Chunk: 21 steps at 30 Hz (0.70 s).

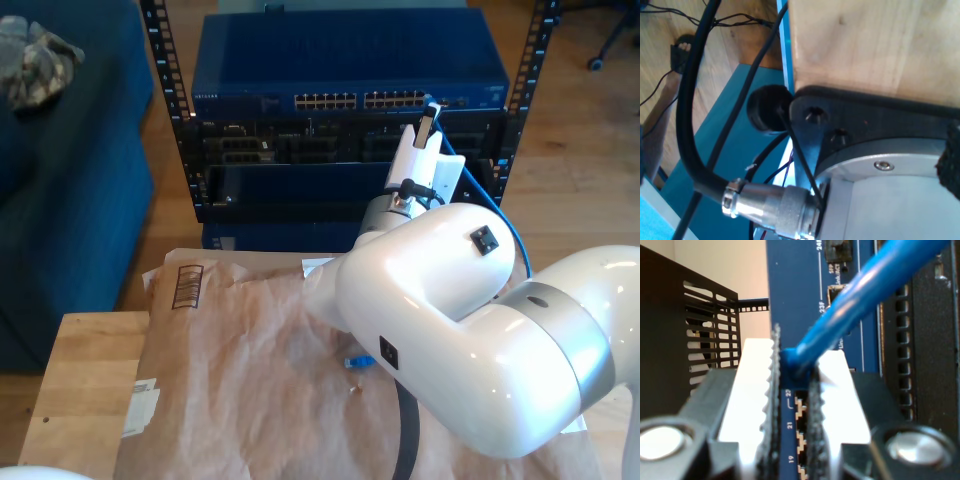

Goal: Grab the cable and plug it in

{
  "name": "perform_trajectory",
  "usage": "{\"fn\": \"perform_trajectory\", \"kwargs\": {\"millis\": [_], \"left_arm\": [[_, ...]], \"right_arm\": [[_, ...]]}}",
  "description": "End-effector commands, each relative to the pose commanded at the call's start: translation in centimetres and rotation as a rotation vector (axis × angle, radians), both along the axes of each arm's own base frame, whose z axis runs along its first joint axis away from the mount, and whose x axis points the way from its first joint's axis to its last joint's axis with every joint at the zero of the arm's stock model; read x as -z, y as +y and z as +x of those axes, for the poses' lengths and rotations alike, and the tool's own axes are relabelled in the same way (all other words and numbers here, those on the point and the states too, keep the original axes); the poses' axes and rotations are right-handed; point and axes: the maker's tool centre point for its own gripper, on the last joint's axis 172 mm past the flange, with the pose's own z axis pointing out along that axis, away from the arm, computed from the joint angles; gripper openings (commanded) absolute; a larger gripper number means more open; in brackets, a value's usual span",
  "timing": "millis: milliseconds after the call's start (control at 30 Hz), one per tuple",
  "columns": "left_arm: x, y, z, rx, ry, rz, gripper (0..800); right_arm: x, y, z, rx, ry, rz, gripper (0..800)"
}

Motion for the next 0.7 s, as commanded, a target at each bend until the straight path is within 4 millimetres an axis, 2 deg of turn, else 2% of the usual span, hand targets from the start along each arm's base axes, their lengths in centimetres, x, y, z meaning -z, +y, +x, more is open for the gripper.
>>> {"fn": "perform_trajectory", "kwargs": {"millis": [700], "left_arm": [[0.00, 0.00, 0.00, 0.001, -0.001, 0.000, 800]], "right_arm": [[-0.10, 0.98, 0.61, -0.028, -0.001, 0.003, 0]]}}
